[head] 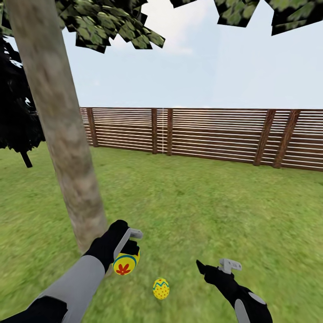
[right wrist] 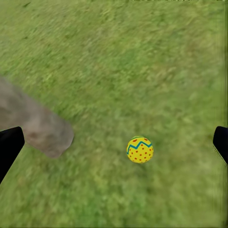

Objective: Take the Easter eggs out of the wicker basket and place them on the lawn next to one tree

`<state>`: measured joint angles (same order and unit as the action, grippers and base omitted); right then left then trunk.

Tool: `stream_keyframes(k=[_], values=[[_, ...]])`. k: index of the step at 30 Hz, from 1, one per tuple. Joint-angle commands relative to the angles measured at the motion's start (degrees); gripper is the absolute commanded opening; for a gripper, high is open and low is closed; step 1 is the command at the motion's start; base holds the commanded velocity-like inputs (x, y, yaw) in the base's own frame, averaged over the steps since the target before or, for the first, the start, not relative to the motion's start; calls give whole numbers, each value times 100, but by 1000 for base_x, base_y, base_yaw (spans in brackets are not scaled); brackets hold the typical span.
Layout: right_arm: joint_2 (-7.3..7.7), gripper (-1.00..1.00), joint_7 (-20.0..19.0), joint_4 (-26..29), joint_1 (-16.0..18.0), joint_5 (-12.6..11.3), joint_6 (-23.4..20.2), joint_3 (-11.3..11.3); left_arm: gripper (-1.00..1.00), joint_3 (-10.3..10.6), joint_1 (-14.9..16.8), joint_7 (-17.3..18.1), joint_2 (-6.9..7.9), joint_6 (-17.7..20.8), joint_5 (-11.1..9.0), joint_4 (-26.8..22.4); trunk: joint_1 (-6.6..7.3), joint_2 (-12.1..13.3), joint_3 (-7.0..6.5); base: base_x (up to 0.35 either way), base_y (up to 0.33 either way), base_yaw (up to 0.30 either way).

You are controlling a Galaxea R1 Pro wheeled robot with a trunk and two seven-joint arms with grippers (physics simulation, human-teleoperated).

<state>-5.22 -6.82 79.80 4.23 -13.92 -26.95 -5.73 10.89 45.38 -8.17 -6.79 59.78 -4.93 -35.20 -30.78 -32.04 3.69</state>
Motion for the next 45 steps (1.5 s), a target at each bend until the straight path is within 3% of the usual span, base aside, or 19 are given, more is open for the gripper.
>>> stream_keyframes(k=[1, 27, 45], values=[[-6, 100, -38, 2, 7, -21, -28, -18, -100, 19, 6, -53, 2, 22, -53, -5, -5, -10, 12, 230, -242, 0], [-6, 100, -26, 8, 5, -15, -30, -15, -100, 19, 6, -54, 0, 22, -55, -6, -5, -10, -29, 197, -193, 50], [-6, 100, -24, 7, 7, -14, -31, -8, -100, 19, 7, -53, -16, 22, -61, -5, -49, -90, -71, 31, -12, 137]])
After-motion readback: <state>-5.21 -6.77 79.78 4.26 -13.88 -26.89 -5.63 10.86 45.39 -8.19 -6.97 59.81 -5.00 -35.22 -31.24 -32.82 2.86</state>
